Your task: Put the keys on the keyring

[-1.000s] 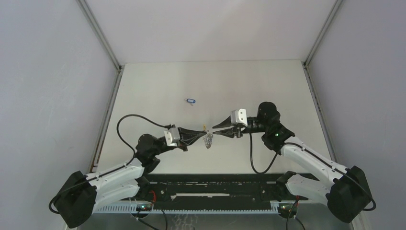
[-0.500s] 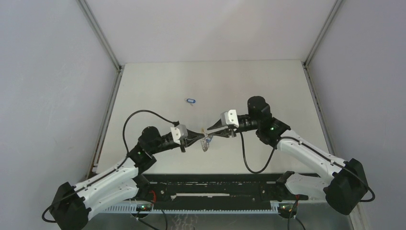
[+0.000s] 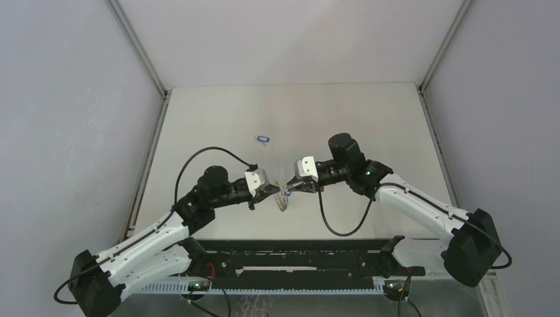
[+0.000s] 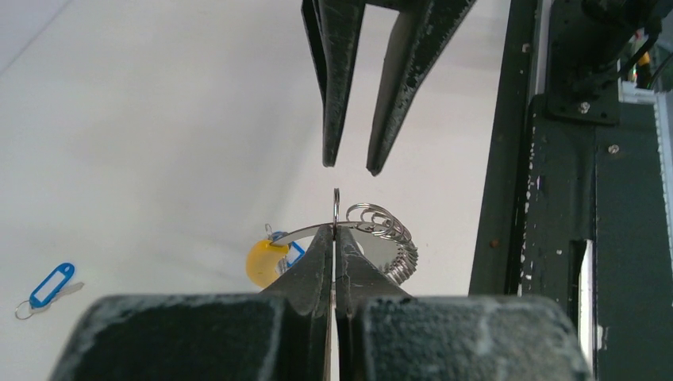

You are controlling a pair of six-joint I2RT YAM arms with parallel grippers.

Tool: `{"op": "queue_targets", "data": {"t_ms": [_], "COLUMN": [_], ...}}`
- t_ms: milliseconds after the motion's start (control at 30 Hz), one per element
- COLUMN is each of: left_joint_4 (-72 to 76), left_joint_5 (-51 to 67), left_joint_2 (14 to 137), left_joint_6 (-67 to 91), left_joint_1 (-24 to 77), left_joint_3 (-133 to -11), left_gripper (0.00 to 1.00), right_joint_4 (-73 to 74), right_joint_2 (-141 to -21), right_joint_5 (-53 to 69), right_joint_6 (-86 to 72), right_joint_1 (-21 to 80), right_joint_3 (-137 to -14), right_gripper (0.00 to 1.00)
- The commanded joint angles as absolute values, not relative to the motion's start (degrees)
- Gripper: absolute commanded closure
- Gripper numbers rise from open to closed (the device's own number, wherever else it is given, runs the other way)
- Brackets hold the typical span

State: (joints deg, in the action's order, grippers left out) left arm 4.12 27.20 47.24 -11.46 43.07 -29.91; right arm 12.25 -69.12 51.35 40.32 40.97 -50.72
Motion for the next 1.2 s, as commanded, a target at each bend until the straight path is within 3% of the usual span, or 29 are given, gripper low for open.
{"op": "queue_targets", "data": {"t_ms": [0, 267, 933, 1167], "left_joint_4": [3.6, 4.0, -3.5, -1.7], "left_joint_5": [27.2, 27.9, 6.5, 6.2], "left_joint_2": [46.4, 46.9, 48.4, 47.0], "left_joint_6": [-15.0, -18.3, -35.9, -36.9], "left_joint_1": [43.7, 43.8, 53.8, 54.7], "left_joint_3": [-33.0, -32.4, -34.2, -32.9], "left_gripper": [1.0, 1.0, 1.0, 1.0], "right_joint_4": [12.7, 4.8, -1.1, -1.5], "right_joint_2": [-69.2, -69.2, -70.4, -71.2], "right_joint_5": [50.0, 52.8, 49.0, 46.6], "right_joint_6": [42.4, 41.0, 51.6, 53.0], "right_joint_1": [41.2, 41.3, 43.6, 45.1], "right_joint_3": [-52.8, -49.5, -43.3, -43.2], "right_gripper": [0.79, 0.79, 0.77, 0.78]}}
